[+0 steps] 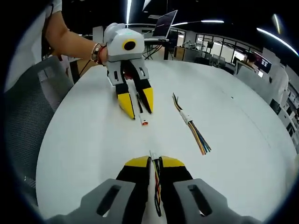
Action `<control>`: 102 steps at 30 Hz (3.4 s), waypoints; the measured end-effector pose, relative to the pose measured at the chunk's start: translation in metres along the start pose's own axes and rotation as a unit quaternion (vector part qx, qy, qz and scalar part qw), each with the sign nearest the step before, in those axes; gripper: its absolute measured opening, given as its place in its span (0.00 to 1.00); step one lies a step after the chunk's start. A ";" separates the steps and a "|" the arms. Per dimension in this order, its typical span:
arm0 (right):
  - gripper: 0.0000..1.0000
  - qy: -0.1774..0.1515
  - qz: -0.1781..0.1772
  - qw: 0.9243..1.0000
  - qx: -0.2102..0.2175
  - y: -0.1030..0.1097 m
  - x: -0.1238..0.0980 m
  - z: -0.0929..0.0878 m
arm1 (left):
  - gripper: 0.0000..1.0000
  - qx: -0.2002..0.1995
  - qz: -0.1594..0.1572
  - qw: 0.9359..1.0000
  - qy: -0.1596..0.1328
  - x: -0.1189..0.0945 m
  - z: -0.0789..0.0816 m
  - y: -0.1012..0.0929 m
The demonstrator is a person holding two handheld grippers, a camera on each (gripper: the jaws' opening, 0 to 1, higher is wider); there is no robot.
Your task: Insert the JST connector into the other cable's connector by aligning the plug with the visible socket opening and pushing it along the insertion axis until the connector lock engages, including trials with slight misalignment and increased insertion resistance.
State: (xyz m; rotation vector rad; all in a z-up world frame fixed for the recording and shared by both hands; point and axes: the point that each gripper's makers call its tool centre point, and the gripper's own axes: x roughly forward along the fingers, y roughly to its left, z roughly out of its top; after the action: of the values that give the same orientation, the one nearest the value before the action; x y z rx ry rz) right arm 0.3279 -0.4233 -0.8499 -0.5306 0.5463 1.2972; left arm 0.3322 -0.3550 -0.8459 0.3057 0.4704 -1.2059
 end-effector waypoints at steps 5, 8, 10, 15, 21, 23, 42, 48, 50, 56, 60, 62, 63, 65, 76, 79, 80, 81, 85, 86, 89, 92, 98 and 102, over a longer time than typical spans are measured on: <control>0.05 -0.004 0.000 1.000 -0.001 0.001 0.000 0.001 | 0.06 0.002 -0.003 1.000 -0.004 0.000 0.000 0.001; 0.05 -0.006 0.000 1.000 0.001 0.001 0.000 0.001 | 0.03 0.000 -0.003 1.000 -0.006 0.000 0.000 0.000; 0.05 -0.007 -0.001 1.000 0.001 0.001 0.001 0.001 | 0.03 0.000 -0.003 1.000 -0.008 0.001 0.001 0.001; 0.04 -0.010 -0.001 1.000 -0.003 0.001 0.001 0.001 | 0.01 0.004 -0.006 1.000 -0.009 0.003 0.002 0.001; 0.03 -0.015 0.001 1.000 -0.012 0.002 0.001 0.002 | 0.01 0.007 -0.010 1.000 -0.012 0.005 0.003 0.002; 0.03 -0.017 0.002 1.000 -0.013 0.002 0.001 0.002 | 0.01 0.008 -0.012 1.000 -0.011 0.005 0.003 0.002; 0.02 -0.006 0.000 1.000 0.006 0.000 0.002 0.003 | 0.00 0.027 -0.017 1.000 -0.001 0.002 0.010 0.003; 0.02 -0.006 -0.004 1.000 0.010 -0.001 -0.001 0.009 | 0.00 0.031 -0.015 0.999 0.000 -0.001 0.014 0.004; 0.02 -0.011 -0.007 1.000 0.011 -0.002 -0.002 0.013 | 0.00 0.033 -0.013 0.999 0.001 -0.002 0.015 0.004; 0.02 -0.017 -0.017 1.000 0.009 -0.007 -0.006 0.024 | 0.00 0.040 -0.009 0.999 0.001 -0.005 0.022 0.006; 0.02 -0.022 -0.020 1.000 0.001 -0.008 -0.006 0.032 | 0.00 0.043 -0.005 0.999 -0.002 -0.007 0.027 0.009; 0.02 -0.022 -0.023 0.999 0.000 -0.009 -0.006 0.033 | 0.00 0.049 -0.001 0.999 -0.001 -0.008 0.029 0.010; 0.02 -0.022 -0.024 0.999 -0.003 -0.009 -0.006 0.034 | 0.00 0.049 -0.001 0.999 -0.001 -0.008 0.029 0.010; 0.02 -0.023 -0.025 0.999 -0.003 -0.010 -0.005 0.037 | 0.00 0.051 0.000 0.999 -0.001 -0.009 0.030 0.010; 0.02 -0.033 -0.032 0.999 -0.007 -0.012 0.001 0.047 | 0.00 0.055 0.003 0.998 -0.006 -0.008 0.034 0.008; 0.02 -0.035 -0.033 0.999 -0.008 -0.012 0.003 0.049 | 0.00 0.058 0.004 0.998 -0.004 -0.006 0.033 0.008; 0.02 -0.036 -0.034 0.999 -0.010 -0.013 0.004 0.049 | 0.00 0.058 0.005 0.998 -0.004 -0.006 0.033 0.008; 0.02 -0.038 -0.034 0.999 -0.006 -0.013 0.004 0.050 | 0.00 0.056 0.006 0.998 -0.005 -0.006 0.033 0.009; 0.02 -0.038 -0.032 0.999 -0.008 -0.012 0.006 0.051 | 0.00 0.050 0.010 0.999 -0.012 -0.006 0.035 0.010; 0.02 -0.039 -0.031 0.999 -0.008 -0.012 0.007 0.052 | 0.00 0.050 0.009 0.999 -0.012 -0.006 0.035 0.010; 0.02 -0.039 -0.029 0.999 -0.008 -0.011 0.008 0.052 | 0.00 0.051 0.009 0.999 -0.011 -0.006 0.034 0.010; 0.02 -0.037 -0.028 0.999 -0.010 -0.010 0.010 0.051 | 0.00 0.052 0.009 0.999 -0.012 -0.006 0.035 0.010; 0.02 -0.038 -0.027 0.999 -0.009 -0.008 0.013 0.052 | 0.00 0.050 0.009 0.999 -0.014 -0.005 0.035 0.010; 0.02 -0.036 -0.028 0.999 -0.009 -0.008 0.013 0.052 | 0.00 0.051 0.009 0.999 -0.014 -0.005 0.035 0.009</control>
State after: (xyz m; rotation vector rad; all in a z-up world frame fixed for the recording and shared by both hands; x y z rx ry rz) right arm 0.3426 -0.3815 -0.8186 -0.5088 0.4568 1.2650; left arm 0.3452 -0.3639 -0.8133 0.3789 0.3822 -1.2165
